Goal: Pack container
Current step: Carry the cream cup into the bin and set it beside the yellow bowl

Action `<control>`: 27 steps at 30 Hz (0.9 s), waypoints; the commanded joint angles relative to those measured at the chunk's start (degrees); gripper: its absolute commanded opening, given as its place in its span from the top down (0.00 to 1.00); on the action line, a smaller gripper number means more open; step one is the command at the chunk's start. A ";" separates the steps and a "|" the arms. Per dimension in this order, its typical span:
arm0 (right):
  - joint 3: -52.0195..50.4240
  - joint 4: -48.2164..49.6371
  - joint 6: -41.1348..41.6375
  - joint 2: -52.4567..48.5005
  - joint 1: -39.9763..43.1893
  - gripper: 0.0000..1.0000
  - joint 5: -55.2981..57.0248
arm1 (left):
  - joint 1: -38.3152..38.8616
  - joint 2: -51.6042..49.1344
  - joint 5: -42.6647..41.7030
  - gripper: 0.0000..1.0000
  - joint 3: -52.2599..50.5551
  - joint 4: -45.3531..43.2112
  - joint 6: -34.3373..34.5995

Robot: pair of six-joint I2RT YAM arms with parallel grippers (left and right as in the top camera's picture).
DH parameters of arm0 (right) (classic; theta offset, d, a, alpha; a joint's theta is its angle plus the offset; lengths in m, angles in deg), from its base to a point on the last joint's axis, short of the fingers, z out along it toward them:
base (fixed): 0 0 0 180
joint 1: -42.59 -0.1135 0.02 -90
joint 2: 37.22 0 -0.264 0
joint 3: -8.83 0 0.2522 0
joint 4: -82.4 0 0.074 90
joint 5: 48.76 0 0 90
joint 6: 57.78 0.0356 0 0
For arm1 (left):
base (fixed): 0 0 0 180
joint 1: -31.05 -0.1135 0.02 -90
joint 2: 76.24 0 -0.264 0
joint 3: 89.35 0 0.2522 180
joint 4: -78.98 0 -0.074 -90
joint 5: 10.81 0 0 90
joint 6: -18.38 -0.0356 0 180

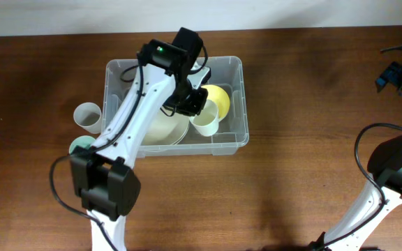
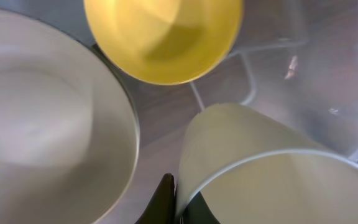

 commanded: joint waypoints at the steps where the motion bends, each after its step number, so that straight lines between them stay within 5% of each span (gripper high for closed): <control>1: -0.15 0.02 0.46 1.18 -0.04 0.01 0.52 | 0.02 -3.30 1.66 0.99 -0.55 -0.72 1.49; 22: -0.15 0.02 0.46 1.18 -0.04 0.01 0.52 | 0.02 -10.75 6.32 0.95 -0.55 -7.10 4.42; 27: -0.15 0.02 0.46 1.18 -0.04 0.01 0.52 | -0.04 -10.75 6.34 0.77 -0.55 -7.56 4.39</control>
